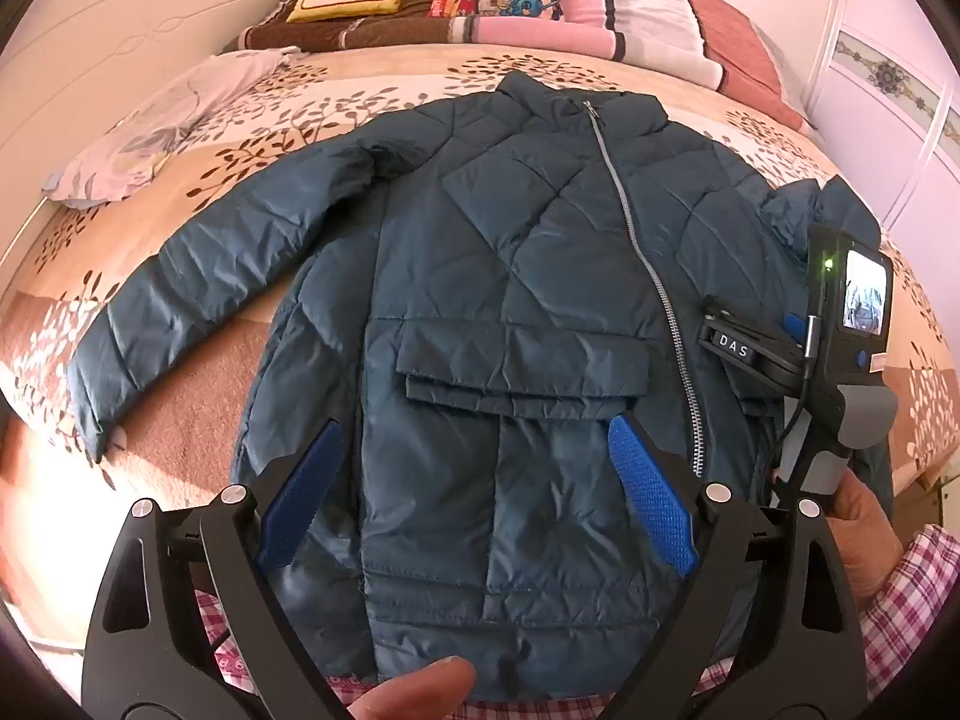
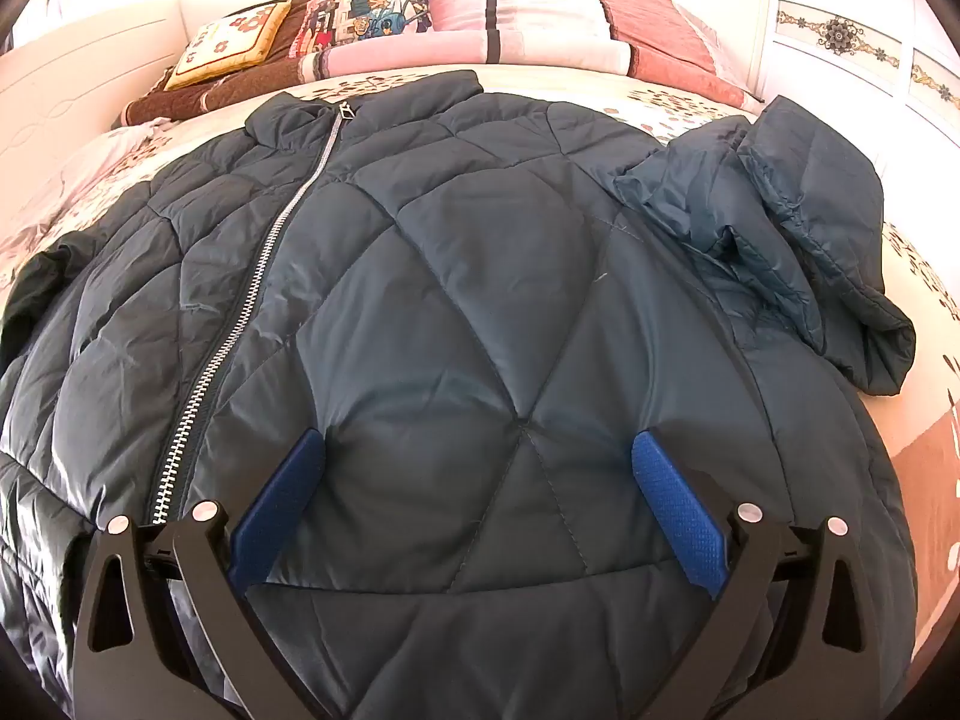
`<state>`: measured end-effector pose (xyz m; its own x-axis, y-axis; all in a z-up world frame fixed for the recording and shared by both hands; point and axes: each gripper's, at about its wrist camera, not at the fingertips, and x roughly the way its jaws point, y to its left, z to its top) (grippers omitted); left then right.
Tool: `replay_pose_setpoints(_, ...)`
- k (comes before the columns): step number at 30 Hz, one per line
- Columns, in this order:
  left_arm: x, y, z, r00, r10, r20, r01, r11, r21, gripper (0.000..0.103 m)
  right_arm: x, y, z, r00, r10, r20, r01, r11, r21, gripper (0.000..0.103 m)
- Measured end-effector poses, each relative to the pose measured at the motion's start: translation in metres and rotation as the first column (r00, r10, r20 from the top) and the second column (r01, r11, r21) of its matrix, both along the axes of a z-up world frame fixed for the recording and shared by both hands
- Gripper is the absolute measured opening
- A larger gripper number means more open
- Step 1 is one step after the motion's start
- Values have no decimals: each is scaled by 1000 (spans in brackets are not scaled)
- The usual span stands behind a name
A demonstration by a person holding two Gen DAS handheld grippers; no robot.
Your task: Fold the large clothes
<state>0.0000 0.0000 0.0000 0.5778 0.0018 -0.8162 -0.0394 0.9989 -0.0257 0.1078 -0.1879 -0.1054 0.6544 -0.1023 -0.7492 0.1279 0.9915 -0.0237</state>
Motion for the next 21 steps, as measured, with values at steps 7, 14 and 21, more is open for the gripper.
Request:
replay_pose_setpoints(7, 0, 0, 0, 1000, -1, -2, 1, 1000, -2, 90, 0, 0, 0, 1000, 0, 0, 0, 1000, 0, 98)
replay_pose_setpoints(14, 0, 0, -2, 1000, -2, -8, 2, 1000, -5, 90, 0, 0, 0, 1000, 0, 0, 0, 1000, 0, 98)
replay_pose_setpoints(21, 0, 1, -3, 1000, 2, -11, -2, 1000, -7, 90, 0, 0, 0, 1000, 0, 0, 0, 1000, 0, 98)
